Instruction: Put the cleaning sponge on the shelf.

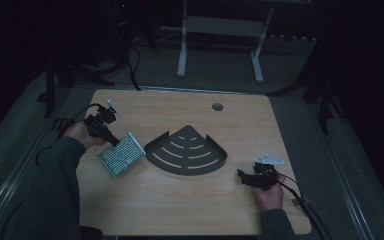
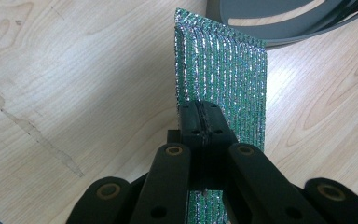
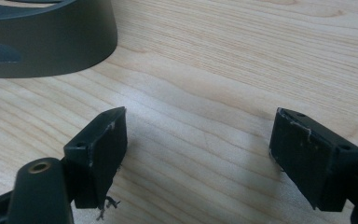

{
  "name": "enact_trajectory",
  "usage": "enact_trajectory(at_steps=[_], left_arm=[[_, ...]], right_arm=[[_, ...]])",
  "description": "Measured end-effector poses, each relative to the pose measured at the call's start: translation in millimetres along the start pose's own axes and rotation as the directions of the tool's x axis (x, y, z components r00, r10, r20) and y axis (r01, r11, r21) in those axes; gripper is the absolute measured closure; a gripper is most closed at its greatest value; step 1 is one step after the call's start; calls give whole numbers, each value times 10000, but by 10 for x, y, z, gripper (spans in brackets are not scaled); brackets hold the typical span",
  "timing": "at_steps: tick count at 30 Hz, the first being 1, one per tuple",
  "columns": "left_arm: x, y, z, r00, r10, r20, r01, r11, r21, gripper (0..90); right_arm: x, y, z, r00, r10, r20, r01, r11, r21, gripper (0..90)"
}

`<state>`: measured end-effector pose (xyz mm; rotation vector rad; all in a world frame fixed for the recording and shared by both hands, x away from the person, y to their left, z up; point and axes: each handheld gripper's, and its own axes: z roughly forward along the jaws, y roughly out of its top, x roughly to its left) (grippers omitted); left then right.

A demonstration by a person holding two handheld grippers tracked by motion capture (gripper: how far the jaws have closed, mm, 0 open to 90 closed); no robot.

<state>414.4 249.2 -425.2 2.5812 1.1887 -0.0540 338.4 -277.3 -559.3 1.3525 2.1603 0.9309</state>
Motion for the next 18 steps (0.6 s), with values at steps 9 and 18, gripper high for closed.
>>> enact_trajectory(at_steps=[9,18], left_arm=[[-47,86,-65,9996,189,-220,-190,9998,-42,900],[-94,191,-104,9989,388,-266,-389,9992,-40,900]], right_arm=[[0,0,0,10000,4,-2,-4,10000,-1,186],[0,0,0,10000,4,-3,-4,10000,-1,186]])
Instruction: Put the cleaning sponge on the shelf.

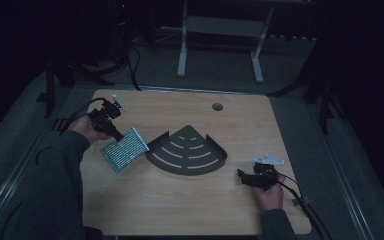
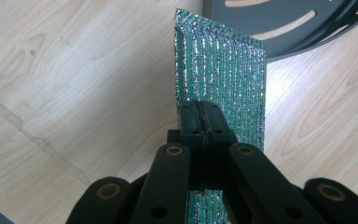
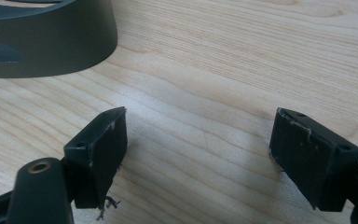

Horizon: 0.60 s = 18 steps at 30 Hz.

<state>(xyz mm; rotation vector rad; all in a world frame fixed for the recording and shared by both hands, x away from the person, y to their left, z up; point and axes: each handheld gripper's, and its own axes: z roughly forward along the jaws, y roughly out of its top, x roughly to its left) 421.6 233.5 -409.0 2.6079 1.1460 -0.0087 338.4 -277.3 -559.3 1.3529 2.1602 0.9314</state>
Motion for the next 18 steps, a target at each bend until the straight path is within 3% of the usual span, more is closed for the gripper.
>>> enact_trajectory(at_steps=[6,18], left_arm=[[-35,69,-32,9998,127,-171,-129,9998,-152,900],[-121,252,-27,9988,423,-253,-421,9991,102,900]], right_arm=[[0,0,0,10000,1,-2,-1,10000,0,186],[0,0,0,10000,1,-2,-1,10000,3,186]])
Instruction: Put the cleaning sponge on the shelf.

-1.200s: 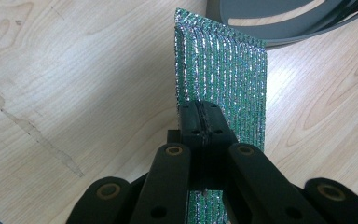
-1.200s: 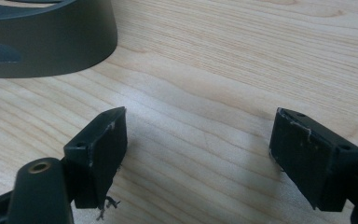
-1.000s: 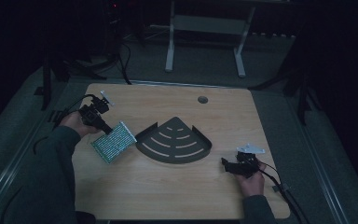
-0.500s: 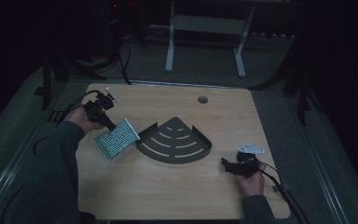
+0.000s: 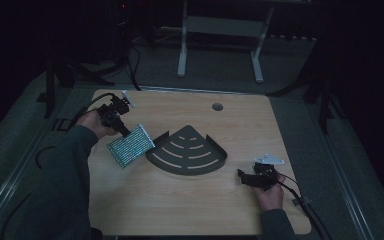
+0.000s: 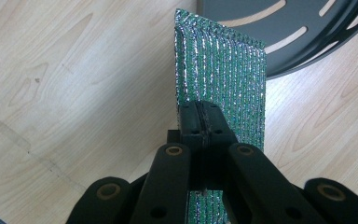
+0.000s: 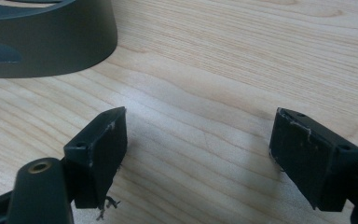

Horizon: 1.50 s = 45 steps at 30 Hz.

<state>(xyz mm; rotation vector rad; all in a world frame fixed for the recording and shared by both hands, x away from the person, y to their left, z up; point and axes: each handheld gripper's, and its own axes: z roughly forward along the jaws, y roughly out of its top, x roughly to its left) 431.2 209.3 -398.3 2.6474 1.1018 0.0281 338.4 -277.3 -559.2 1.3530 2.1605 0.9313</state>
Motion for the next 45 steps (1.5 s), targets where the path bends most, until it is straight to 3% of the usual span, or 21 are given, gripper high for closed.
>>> enact_trajectory(at_steps=[19,45], left_arm=[[-204,394,-11,9975,711,-41,-711,9974,-73,900],[-403,731,71,9905,1374,-102,-1375,9905,-92,900]], right_arm=[[0,0,0,10000,6,0,-6,10000,-3,186],[-1,1,0,10000,0,-1,0,10000,-11,186]])
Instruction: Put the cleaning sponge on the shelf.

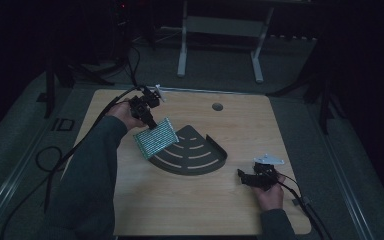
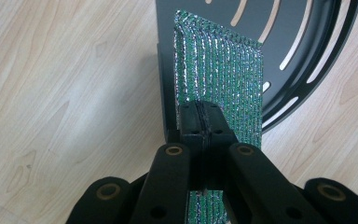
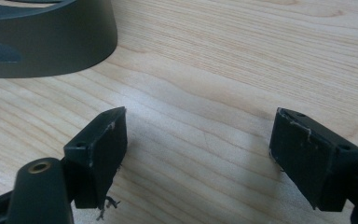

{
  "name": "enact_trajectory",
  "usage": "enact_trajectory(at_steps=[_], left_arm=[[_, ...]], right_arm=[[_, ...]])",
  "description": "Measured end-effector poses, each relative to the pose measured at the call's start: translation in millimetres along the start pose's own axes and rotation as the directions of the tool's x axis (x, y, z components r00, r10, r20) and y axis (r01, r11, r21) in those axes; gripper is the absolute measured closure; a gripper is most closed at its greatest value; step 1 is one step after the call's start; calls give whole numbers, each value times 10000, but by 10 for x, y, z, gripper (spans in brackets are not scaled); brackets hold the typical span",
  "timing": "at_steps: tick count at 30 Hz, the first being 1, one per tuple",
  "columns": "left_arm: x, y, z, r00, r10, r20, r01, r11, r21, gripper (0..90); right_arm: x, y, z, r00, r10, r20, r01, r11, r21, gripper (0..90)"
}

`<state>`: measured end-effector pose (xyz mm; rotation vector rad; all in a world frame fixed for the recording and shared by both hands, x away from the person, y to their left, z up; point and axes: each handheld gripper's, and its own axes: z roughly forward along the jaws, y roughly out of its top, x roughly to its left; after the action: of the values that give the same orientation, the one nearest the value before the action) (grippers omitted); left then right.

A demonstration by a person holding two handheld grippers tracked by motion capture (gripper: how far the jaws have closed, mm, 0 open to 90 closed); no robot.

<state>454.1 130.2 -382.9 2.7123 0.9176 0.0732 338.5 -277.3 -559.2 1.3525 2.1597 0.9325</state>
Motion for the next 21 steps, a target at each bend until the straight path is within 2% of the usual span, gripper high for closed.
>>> enact_trajectory(at_steps=[11,21], left_arm=[[-51,126,76,9997,229,56,-228,9997,-104,900],[-40,174,157,9997,232,-41,-233,9994,-259,900]], right_arm=[[0,0,0,10000,4,-1,-4,10000,0,186],[0,0,0,10000,-6,1,6,10000,-3,186]])
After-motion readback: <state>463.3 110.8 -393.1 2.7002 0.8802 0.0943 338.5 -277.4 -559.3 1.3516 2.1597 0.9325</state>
